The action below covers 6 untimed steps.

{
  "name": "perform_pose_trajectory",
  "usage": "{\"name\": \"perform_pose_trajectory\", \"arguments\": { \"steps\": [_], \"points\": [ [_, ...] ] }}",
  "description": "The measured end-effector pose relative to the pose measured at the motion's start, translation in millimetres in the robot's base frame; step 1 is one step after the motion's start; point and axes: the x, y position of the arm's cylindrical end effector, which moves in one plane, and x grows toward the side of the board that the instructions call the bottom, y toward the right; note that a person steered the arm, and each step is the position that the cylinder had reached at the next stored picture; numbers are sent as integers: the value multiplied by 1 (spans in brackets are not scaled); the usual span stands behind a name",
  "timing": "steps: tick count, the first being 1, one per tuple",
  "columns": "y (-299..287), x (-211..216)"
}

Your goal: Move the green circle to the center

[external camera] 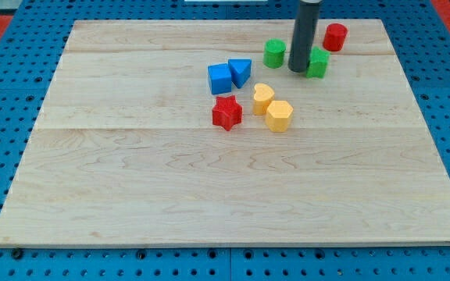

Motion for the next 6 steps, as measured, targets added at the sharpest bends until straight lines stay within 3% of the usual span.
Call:
{"name": "perform_pose_trajectory", "arguments": {
  "steps": [1,2,3,4,6],
  "points": [
    [-17,24],
    [-77,8],
    [-89,-46],
    [-41,-66],
    [-20,6]
  ]
}}
